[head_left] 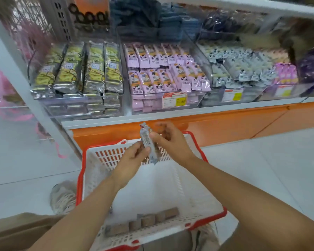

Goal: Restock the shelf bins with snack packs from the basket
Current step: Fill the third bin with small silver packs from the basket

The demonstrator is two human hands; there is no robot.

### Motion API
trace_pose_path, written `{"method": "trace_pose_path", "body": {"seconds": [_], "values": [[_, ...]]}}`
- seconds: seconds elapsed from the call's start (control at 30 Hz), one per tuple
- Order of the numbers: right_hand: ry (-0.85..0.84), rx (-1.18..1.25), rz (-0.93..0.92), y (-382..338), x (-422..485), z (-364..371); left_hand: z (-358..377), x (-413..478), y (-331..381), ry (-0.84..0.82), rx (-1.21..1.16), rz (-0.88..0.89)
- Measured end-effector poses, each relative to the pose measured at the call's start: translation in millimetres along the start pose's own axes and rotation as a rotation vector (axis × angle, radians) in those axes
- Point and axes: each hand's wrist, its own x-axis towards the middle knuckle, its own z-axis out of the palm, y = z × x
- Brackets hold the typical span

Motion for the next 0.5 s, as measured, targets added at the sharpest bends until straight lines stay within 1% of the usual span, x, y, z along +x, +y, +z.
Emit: {"method": "trace_pose_path", "body": {"seconds": [0.03, 0.13, 0.23, 0.33, 0.4, 0.43, 0.5], "values": [[-0.013, -0.001, -0.035, -4.1, -5.6, -10.7, 5.0, 2.1, 6.2, 0.027, -0.04, 0.003], [-0.036, -0.125, -0.128, -10.9, -24.2, -40.2, 19.6, 6.4, 24.0, 0.051, -0.082, 0.015], [-0.049, -0.212, -0.196, -15.6, -36.7, -63.1, 35.1, 11.0, 41.3, 0.031, -0.056, 0.03], [0.01, -0.248, -0.248, -25.2, -39.3, -86.2, 54.9, 16.8, 64.0, -0.01, 0.021, 0.061], [0.095, -0.23, -0.269, -36.1, -37.8, -104.7, 68.2, 21.5, 83.8, -0.035, 0.093, 0.15], [0.145, -0.211, -0.275, -41.7, -36.3, -115.6, 72.4, 26.1, 92.4, -0.013, 0.177, 0.231], [0.245, -0.212, -0.3, -52.4, -30.1, -140.4, 74.3, 38.3, 107.0, 0.134, 0.467, 0.429]]}}
